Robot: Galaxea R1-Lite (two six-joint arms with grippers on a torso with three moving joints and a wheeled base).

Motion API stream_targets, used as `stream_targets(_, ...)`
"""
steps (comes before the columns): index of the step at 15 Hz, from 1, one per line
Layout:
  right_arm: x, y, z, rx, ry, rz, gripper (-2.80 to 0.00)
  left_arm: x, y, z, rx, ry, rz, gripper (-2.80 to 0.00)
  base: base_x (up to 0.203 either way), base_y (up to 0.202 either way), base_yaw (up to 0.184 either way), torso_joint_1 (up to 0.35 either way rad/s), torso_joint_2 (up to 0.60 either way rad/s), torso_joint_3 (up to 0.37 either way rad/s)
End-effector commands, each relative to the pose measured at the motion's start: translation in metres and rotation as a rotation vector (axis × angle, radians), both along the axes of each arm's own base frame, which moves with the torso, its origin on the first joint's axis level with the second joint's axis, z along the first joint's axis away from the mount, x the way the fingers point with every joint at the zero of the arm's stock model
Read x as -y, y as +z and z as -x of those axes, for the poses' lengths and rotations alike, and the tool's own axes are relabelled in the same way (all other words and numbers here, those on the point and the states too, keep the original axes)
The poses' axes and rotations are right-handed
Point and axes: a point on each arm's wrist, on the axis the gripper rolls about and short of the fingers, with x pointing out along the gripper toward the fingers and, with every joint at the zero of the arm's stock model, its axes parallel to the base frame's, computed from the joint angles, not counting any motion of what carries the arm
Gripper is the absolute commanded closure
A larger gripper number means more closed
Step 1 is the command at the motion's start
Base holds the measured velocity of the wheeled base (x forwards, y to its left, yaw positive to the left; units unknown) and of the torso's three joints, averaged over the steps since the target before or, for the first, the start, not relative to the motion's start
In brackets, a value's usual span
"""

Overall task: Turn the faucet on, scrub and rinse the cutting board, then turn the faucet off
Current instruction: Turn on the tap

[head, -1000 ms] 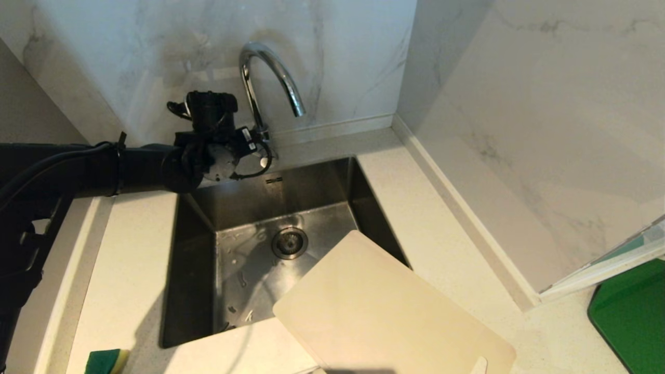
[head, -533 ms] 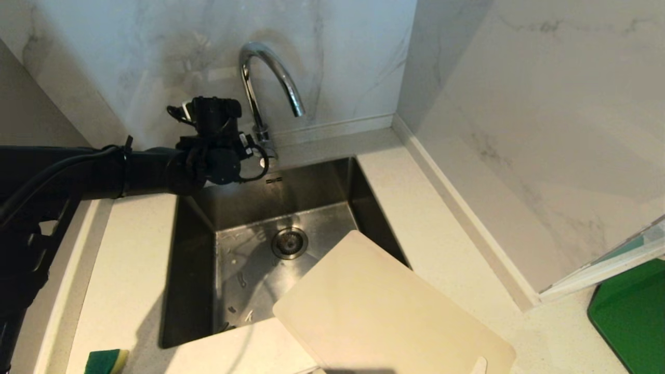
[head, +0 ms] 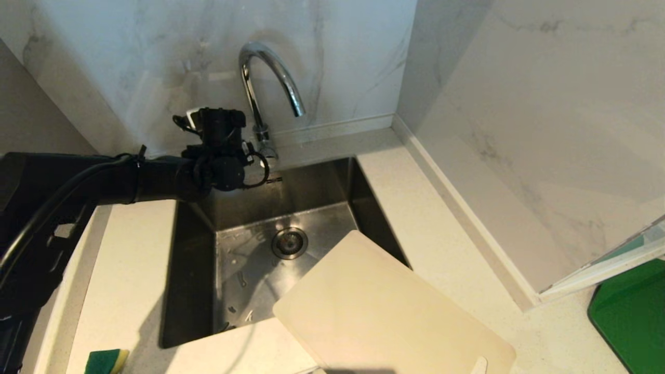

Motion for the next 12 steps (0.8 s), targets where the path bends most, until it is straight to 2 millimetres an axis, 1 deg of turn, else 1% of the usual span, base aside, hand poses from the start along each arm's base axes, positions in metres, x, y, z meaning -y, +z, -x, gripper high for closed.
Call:
stream_targets(1,0.000,0.000,0.000,-0.002,0.000,0.000,0.00,0.001,-0.010,-0.005,-0.013,0.008,-0.005,-2.80,0.000,0.000,0.000,0.000,0.00,0.000)
stream_targets(4,0.000,0.000,0.000,-0.001,0.000,0.000,0.00,-0.004,-0.016,-0.011,-0.014,0.021,-0.006,-2.80,0.000,0.000,0.000,0.000,0.00,0.000)
stream_targets(6,0.000,0.000,0.000,-0.002,0.000,0.000,0.00,-0.012,-0.018,-0.015,-0.013,0.039,-0.005,-2.80,0.000,0.000,0.000,0.000,0.00,0.000)
stream_targets(9,0.000,0.000,0.000,-0.002,0.000,-0.001,0.00,-0.021,-0.026,-0.022,-0.027,0.063,-0.010,-2.80,0.000,0.000,0.000,0.000,0.00,0.000)
stream_targets(12,0.000,0.000,0.000,-0.002,0.000,0.000,0.00,-0.019,-0.029,-0.022,-0.040,0.058,-0.015,-2.80,0.000,0.000,0.000,0.000,0.00,0.000)
